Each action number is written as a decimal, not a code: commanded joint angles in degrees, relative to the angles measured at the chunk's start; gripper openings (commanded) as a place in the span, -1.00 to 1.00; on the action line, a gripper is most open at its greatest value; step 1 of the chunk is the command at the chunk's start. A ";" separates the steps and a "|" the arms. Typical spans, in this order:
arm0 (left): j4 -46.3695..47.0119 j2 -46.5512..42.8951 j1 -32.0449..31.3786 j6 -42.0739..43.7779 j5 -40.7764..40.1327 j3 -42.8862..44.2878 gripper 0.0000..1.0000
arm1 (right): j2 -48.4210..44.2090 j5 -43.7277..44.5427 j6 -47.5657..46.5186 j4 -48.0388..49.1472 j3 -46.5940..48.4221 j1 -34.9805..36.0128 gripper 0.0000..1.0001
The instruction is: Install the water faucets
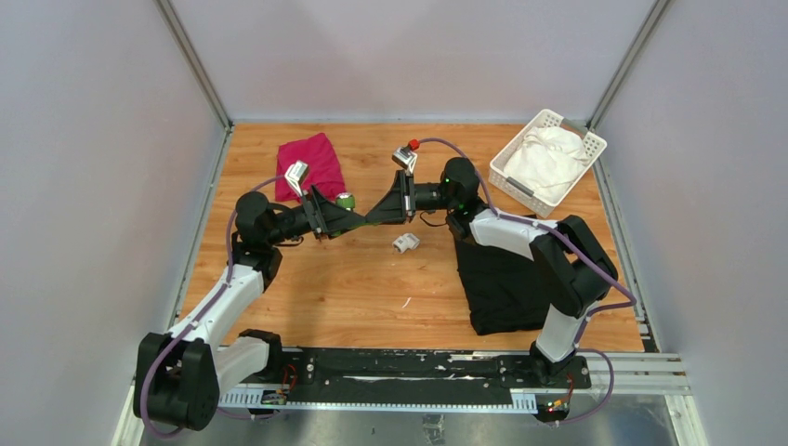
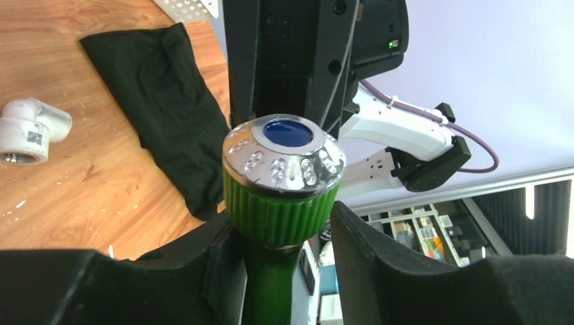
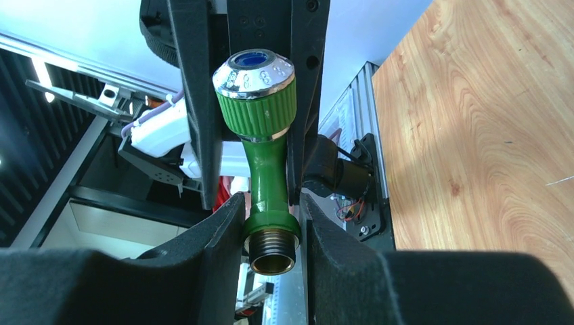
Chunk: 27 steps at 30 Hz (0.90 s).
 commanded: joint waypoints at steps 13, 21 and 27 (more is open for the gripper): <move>2.34 -0.86 -0.39 -0.06 1.18 0.10 -1.00 | 0.86 -0.97 -0.60 -0.33 -0.43 -0.04 -1.00; 0.03 -1.36 -0.17 1.50 -1.79 -0.90 -1.00 | -2.78 -0.02 -3.37 -4.70 -1.81 -3.74 0.18; -0.61 -1.31 0.53 2.35 -2.49 -1.54 -1.00 | -13.26 6.85 -23.55 -34.92 -1.94 -11.17 0.55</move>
